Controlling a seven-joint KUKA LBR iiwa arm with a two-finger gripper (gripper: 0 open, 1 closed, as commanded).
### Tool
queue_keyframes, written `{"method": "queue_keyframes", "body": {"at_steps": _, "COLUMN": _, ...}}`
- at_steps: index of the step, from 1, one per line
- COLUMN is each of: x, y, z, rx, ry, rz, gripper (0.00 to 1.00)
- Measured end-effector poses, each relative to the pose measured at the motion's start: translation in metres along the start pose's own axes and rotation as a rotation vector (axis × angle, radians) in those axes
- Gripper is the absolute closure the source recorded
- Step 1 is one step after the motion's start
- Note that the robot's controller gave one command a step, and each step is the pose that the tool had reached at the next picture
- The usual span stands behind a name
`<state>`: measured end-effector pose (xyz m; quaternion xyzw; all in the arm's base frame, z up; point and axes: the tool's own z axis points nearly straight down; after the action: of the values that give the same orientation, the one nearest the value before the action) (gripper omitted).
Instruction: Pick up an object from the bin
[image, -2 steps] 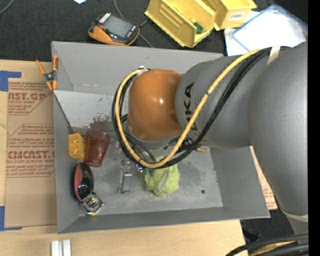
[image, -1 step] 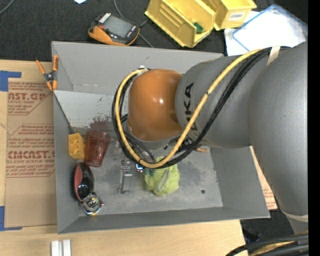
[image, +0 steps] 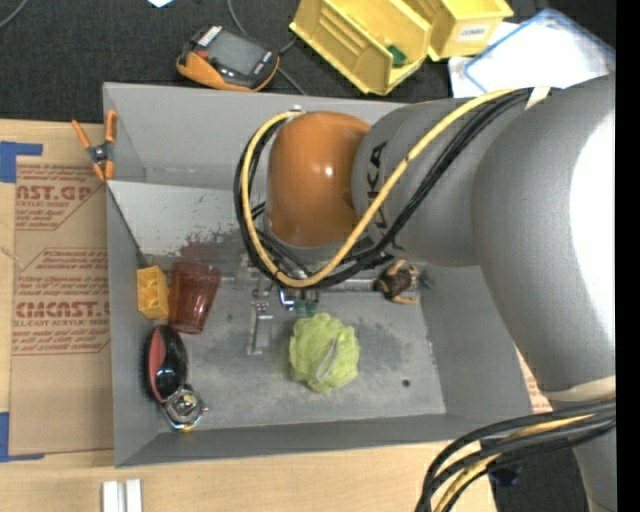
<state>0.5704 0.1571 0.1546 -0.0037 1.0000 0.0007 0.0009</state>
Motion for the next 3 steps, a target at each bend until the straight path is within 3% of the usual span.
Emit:
{"method": "queue_keyframes", "body": {"at_steps": 1, "x": 0.081, "y": -0.021, "z": -0.004, "rx": -0.001, "ry": 0.002, "rz": 0.006, "gripper": 0.00}}
{"method": "queue_keyframes", "body": {"at_steps": 2, "x": 0.064, "y": -0.036, "z": 0.036, "rx": -0.002, "ry": -0.006, "rz": -0.130, "gripper": 0.00}}
{"method": "queue_keyframes", "body": {"at_steps": 3, "x": 0.063, "y": -0.037, "z": 0.038, "rx": -0.002, "ry": -0.007, "rz": -0.137, "gripper": 0.00}}
